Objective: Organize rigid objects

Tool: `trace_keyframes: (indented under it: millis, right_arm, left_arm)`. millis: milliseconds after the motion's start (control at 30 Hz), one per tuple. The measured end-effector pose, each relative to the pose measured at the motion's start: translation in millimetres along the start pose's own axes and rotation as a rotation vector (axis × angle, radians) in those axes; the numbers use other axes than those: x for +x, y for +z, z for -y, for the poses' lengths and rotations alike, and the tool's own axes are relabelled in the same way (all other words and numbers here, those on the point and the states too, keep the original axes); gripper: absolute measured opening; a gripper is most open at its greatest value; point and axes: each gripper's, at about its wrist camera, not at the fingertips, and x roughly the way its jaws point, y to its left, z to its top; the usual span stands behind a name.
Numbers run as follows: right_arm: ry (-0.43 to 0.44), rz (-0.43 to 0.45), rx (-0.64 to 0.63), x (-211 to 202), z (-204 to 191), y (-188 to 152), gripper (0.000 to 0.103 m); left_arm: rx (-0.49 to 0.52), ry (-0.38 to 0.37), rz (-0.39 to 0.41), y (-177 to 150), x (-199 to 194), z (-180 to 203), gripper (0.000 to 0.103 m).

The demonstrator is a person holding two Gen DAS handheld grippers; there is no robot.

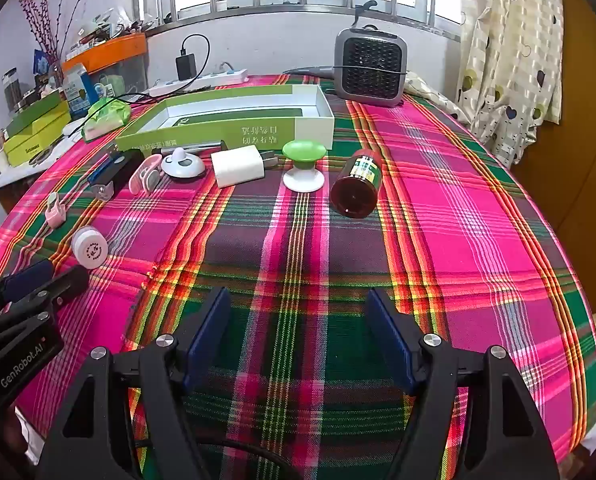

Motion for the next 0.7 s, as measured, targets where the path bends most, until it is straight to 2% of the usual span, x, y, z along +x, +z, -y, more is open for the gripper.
trace_keyframes:
  millis: [700]
  right_arm:
    - [0.002, 0.001, 0.002, -0.2, 0.3, -0.7, 0.071]
  left_arm:
    - [0.002, 0.002, 0.005, 0.0, -0.1, -0.2, 0.046]
